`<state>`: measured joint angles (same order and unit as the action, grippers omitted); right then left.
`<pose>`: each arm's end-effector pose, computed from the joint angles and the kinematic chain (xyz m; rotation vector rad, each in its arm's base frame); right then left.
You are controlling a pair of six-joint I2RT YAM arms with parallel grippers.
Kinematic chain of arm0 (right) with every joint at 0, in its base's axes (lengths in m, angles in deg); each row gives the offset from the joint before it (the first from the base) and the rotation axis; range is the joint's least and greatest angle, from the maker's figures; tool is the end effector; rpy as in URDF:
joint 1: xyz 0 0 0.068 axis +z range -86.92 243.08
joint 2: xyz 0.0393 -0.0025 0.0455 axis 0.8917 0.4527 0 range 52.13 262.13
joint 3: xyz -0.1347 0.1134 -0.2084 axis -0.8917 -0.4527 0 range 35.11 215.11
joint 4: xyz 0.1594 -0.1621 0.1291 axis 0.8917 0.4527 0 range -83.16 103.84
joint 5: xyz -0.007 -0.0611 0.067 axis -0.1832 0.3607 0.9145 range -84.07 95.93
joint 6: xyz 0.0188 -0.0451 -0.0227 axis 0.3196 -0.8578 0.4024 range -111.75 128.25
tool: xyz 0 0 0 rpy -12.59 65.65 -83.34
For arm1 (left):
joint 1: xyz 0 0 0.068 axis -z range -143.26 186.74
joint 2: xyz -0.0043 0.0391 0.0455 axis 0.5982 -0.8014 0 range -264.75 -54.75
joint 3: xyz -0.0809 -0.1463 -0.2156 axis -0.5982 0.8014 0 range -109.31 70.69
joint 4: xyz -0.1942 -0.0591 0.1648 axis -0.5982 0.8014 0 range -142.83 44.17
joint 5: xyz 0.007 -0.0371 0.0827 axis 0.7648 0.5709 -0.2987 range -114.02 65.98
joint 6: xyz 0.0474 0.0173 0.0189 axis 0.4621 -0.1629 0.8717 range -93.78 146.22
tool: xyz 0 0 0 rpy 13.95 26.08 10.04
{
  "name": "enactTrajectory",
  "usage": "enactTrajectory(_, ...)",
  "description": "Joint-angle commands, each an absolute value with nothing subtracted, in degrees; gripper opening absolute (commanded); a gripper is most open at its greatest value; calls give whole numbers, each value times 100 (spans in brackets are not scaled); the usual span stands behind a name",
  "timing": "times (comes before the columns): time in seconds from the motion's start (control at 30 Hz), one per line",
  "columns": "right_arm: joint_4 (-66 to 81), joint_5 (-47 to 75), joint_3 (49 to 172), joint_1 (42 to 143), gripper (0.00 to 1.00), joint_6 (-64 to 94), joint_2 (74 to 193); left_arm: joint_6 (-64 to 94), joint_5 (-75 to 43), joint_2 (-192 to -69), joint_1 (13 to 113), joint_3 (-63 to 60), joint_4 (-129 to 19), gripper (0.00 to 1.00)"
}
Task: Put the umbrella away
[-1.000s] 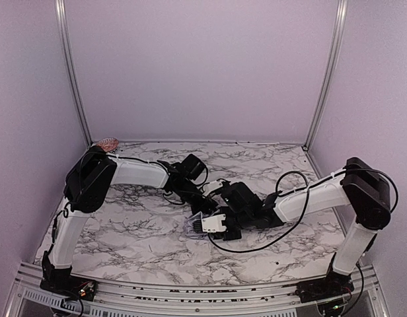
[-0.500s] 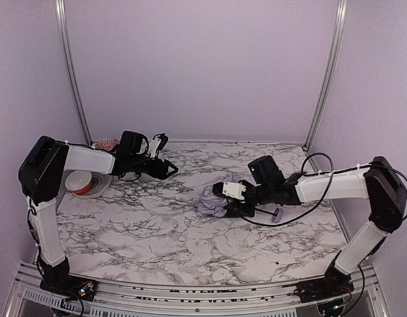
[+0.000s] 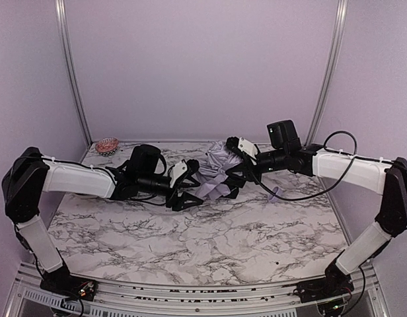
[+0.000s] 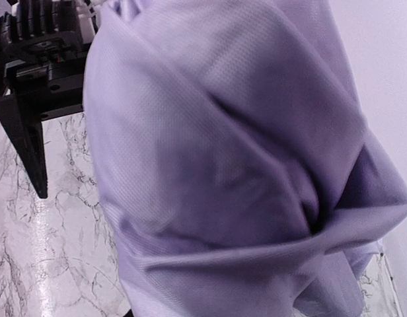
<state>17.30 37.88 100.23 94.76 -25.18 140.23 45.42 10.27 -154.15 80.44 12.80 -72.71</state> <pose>0.2856 0.1984 0.2796 -1.3924 1.5844 0.5795 0.2626 -0.2787 0.2185 1.3552 1.4388 -0.8620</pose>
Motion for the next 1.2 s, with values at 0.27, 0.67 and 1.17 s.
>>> enactTrajectory(0.27, 1925, 4678, 10308, 9448, 5, -2534, 13643, 5159, 1299, -15807, 8037, 1104, -7419, 61)
enactTrajectory(0.67, 1980, 4636, 10357, 9436, 5, -2526, 13635, 5157, 1692, -16253, 8411, 788, -7430, 64)
enactTrajectory(1.17, 1985, 4540, 10271, 9203, 5, -2497, 13639, 5119, 1867, -15946, 8420, 1433, -7463, 0)
